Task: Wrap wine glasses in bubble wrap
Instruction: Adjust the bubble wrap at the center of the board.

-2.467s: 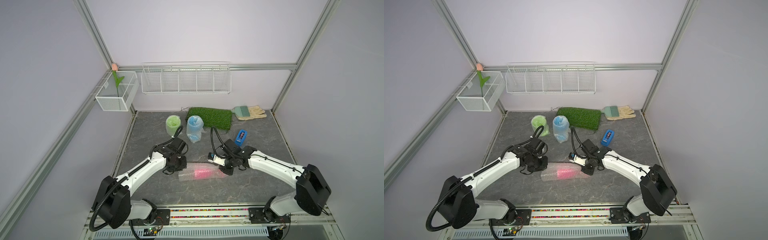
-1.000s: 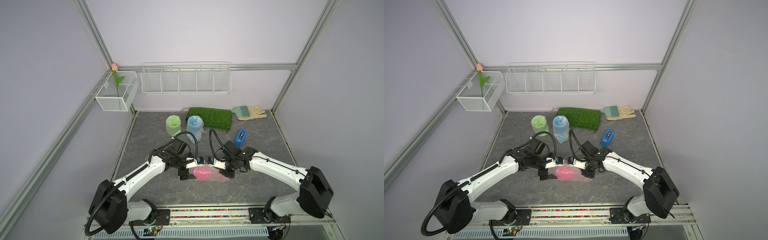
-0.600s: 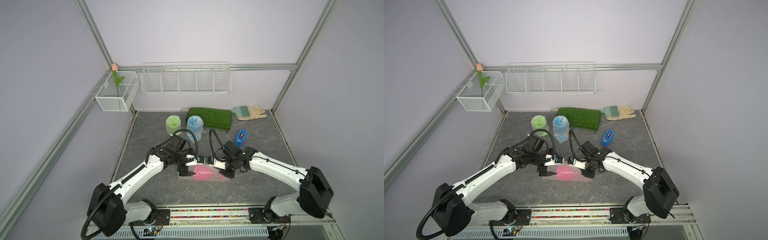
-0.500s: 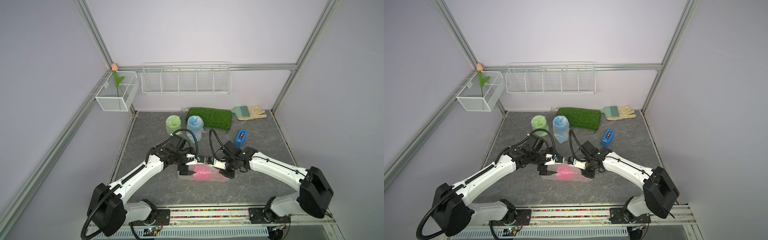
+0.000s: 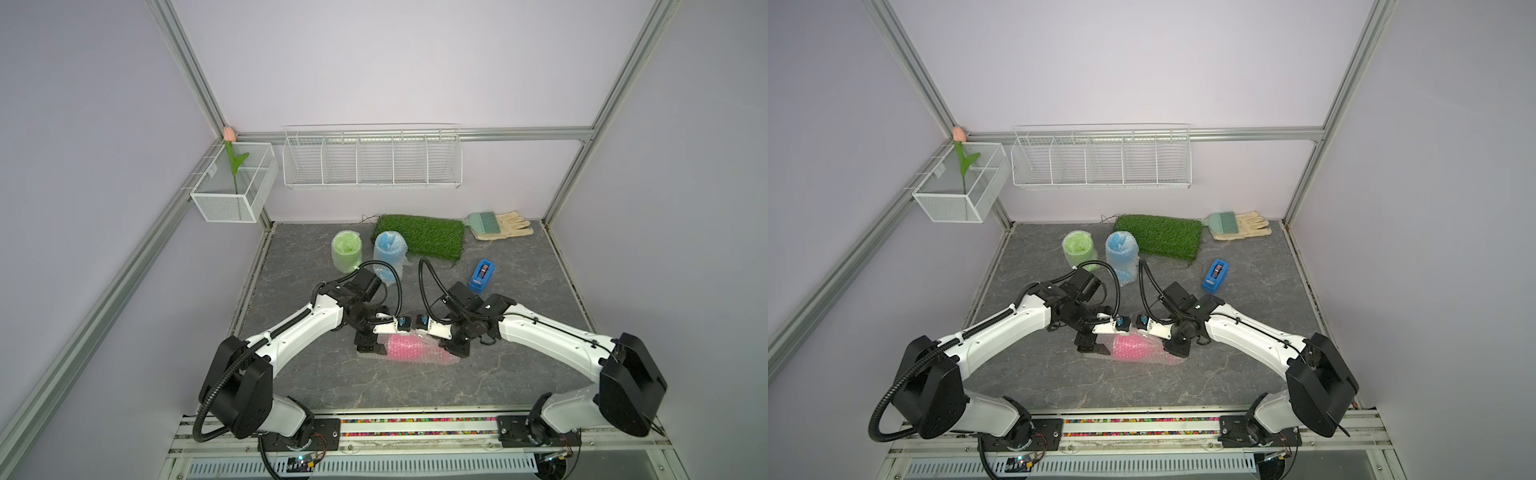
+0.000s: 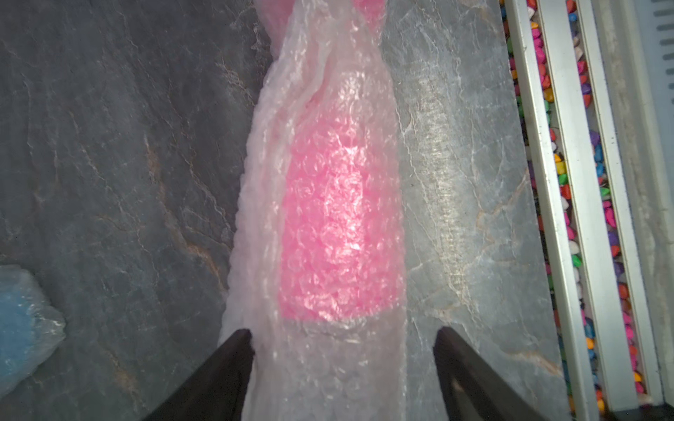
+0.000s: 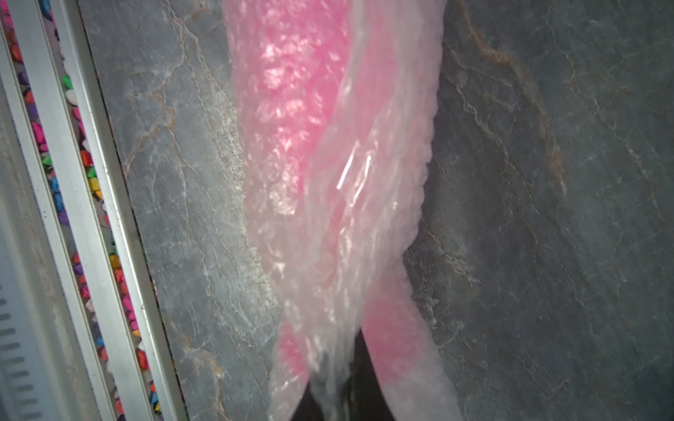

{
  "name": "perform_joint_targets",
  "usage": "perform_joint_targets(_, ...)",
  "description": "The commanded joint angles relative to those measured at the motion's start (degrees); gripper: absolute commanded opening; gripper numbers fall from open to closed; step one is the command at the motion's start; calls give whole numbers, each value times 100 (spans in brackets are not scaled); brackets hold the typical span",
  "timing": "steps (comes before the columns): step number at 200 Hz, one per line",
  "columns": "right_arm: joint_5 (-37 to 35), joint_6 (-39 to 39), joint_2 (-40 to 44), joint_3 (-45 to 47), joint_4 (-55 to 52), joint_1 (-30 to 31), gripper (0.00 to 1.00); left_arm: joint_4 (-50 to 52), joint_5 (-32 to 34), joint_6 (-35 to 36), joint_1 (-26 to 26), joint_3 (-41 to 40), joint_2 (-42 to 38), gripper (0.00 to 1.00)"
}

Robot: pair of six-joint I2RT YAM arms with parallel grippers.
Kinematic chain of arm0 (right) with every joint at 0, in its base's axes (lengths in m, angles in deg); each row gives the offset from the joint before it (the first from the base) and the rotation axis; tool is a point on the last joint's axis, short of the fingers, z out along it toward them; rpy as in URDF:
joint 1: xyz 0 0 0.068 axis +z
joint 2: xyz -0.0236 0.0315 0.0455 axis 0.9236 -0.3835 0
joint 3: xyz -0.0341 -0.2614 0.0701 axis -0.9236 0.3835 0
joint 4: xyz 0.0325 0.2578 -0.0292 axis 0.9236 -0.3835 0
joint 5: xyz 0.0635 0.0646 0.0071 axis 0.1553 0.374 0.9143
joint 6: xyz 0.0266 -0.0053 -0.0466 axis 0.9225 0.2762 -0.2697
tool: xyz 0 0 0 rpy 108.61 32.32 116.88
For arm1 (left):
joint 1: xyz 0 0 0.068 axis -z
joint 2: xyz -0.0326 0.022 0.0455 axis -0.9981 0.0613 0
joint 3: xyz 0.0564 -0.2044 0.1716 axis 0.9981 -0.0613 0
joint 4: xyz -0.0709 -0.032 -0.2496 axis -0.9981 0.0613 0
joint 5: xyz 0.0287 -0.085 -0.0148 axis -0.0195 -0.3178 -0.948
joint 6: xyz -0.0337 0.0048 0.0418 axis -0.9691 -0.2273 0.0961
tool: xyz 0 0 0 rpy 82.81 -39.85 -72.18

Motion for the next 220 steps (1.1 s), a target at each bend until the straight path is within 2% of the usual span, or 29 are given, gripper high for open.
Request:
perform_joint_targets(1, 151, -126, 120, 28, -160, 14, 7, -86, 61, 58, 12, -281, -109, 73)
perform_joint_targets(29, 186, -128, 108, 31, -146, 8, 7, -679, 160, 4, 14, -614, -322, 66)
perform_joint_targets(61, 199, -128, 75, 41, -122, 15, 7, -829, 163, -8, 16, -616, -230, 55)
perform_joint_targets(91, 212, -137, 81, 42, -114, 15, 7, -876, 186, 1, 20, -536, -106, 37)
perform_joint_targets(112, 211, -143, 69, 50, -124, 15, 7, -849, 145, 1, 21, -474, -67, 18)
perform_joint_targets(148, 159, -124, 120, 76, -109, 10, 7, -526, 200, 12, 31, -353, -60, 5)
perform_joint_targets(156, 120, -99, 153, 90, -82, 15, 12, -471, 214, -16, 34, -340, -81, 4)
perform_joint_targets(171, 97, -63, 270, 90, -83, -2, 29, -389, 252, -33, 38, -349, -154, 3)
perform_joint_targets(185, 127, -17, 434, 76, -132, -30, 40, -359, 330, -89, 62, -375, -235, 3)
perform_joint_targets(220, 475, 180, 1047, 48, -175, -231, 49, -272, 587, -208, 117, -412, -389, 2)
